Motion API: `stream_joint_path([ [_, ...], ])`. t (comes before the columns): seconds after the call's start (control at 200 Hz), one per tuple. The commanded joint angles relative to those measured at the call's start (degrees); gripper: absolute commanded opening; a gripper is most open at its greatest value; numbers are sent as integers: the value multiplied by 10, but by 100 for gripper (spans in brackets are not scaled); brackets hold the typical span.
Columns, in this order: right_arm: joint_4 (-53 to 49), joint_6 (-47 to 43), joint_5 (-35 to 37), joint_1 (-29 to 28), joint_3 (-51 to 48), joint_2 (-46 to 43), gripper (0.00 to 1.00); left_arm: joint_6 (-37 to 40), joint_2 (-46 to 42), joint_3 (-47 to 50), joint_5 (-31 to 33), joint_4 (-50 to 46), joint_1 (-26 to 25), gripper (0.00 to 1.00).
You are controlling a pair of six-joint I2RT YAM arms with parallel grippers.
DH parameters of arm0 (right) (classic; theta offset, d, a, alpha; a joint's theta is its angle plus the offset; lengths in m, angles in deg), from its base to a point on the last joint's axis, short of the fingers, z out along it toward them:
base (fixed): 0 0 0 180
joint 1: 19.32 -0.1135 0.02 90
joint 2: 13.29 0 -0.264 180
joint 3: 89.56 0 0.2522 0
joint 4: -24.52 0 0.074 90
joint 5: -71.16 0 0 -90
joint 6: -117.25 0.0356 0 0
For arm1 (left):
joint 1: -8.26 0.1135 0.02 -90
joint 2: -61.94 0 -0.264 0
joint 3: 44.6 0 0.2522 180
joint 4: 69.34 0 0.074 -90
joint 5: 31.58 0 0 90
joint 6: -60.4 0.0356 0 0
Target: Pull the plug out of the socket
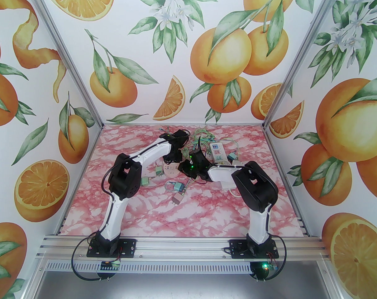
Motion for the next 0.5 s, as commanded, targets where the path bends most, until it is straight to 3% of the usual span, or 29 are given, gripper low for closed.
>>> stream_joint_path([
  [0.0, -148, -6, 44, -12, -32, 66, 21, -27, -31, 13, -108, 22, 4, 4],
  [0.13, -152, -9, 41, -12, -28, 70, 21, -25, -27, 6, -117, 17, 7, 4],
  [0.38, -179, -21, 43, -13, -6, 81, 20, 19, 20, -84, -14, -68, -34, 4],
  [0.495, -187, -24, 44, -14, -2, 83, 20, 22, 27, -93, -10, -74, -39, 4],
])
